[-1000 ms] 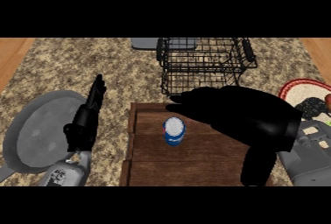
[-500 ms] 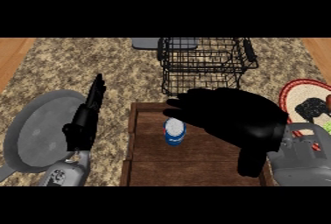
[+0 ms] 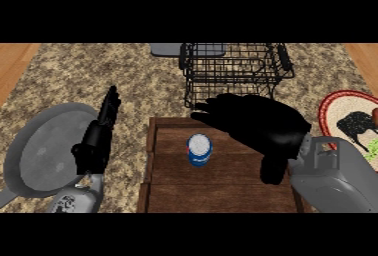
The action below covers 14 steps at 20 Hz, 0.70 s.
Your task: Pick the can from the tray and place it in the tiered basket
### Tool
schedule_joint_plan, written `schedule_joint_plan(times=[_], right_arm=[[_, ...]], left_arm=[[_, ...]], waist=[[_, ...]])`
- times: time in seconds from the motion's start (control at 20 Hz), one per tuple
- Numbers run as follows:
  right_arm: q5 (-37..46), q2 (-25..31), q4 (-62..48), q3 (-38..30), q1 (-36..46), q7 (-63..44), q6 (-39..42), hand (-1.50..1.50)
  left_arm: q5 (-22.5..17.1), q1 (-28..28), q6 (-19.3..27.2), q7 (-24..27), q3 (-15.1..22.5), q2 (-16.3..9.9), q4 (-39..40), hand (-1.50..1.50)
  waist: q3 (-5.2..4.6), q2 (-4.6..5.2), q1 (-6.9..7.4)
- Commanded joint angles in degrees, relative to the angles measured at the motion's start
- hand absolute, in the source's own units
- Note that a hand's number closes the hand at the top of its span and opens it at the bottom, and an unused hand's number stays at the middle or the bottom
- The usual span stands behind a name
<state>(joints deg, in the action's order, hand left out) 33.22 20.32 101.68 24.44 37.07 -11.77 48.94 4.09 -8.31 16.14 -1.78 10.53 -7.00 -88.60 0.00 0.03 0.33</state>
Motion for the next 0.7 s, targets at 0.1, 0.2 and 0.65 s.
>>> schedule_joint_plan(times=[0.1, 0.2, 0.65], right_arm=[[5.7, -3.0, -4.9, 1.4, -3.0, 3.1, -1.7, -1.5], [6.2, -4.9, -8.5, 0.1, -0.7, 5.0, -2.3, -1.5], [9.7, -8.4, -6.3, -1.1, -3.2, 7.6, 1.1, -1.5]], left_arm=[[-0.2, -2.2, -1.8, -3.6, -1.7, 0.3, -0.4, 0.0], [-0.9, -1.9, -3.6, -2.7, -4.2, -2.1, -1.2, 0.0], [2.6, 2.1, -2.2, -0.8, -1.3, 2.4, -2.1, 0.0]], waist=[[0.0, -0.02, -0.13], [-0.01, 0.02, 0.04], [-0.01, -0.11, -0.15]])
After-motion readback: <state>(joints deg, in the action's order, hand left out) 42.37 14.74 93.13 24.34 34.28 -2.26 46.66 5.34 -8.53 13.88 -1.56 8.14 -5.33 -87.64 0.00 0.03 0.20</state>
